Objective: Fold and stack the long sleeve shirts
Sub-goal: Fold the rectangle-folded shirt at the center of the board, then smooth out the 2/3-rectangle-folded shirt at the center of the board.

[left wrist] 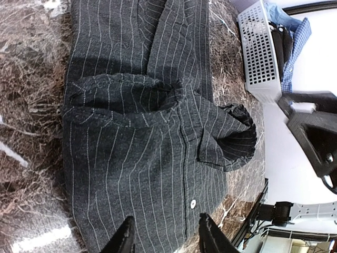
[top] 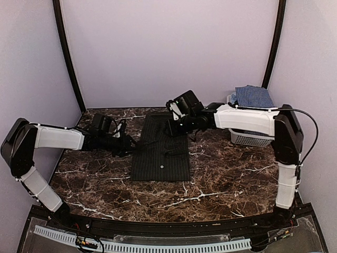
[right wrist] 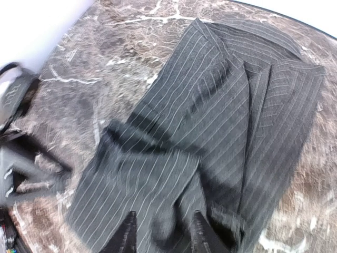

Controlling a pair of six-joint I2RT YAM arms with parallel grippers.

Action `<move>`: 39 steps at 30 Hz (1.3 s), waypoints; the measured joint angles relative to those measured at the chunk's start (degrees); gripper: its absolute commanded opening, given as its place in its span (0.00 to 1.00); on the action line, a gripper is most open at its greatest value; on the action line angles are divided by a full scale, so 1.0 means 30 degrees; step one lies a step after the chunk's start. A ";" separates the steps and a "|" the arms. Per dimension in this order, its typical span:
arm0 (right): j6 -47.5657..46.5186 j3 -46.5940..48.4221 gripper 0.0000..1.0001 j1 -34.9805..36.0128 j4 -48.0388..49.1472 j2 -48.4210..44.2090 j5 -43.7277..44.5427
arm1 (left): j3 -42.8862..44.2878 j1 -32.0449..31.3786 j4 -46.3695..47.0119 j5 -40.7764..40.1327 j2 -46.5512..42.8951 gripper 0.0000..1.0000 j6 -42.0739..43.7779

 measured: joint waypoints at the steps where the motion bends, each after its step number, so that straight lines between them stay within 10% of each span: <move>1: 0.0015 -0.0874 0.26 0.0080 0.0182 -0.0867 0.0022 | 0.0000 0.0000 0.0000 -0.0015 0.0015 0.35 0.0022; 18: 0.2018 -0.9085 0.05 0.2237 0.2798 -0.4036 -0.2404 | 0.1107 -0.0036 -0.0444 -0.0423 0.1093 0.29 0.0306; 39: 0.1989 -0.3286 0.44 -0.0495 0.3111 0.1880 -0.2521 | 0.1501 -0.0036 -0.1304 -0.0918 0.0903 0.29 0.0678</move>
